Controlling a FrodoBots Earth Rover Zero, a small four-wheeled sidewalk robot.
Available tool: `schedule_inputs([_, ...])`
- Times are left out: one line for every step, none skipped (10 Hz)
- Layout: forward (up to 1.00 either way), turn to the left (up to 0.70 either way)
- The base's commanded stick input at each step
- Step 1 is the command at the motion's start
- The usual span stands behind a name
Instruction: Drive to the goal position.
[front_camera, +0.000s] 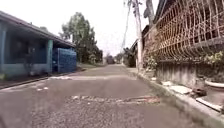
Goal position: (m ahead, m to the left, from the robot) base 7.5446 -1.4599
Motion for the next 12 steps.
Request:
schedule_inputs([0.7,0.0])
schedule_inputs([0.7,0.0])
schedule_inputs([0.7,0.0])
schedule_inputs([0.7,0.02])
schedule_inputs([0.7,0.0])
schedule_inputs([0.7,0.0])
schedule_inputs([0.7,0.0])
schedule_inputs([0.7,0.0])
schedule_inputs([0.7,0.0])
schedule_inputs([0.7,0.0])
schedule_inputs([0.7,0.0])
schedule_inputs([0.7,0.0])
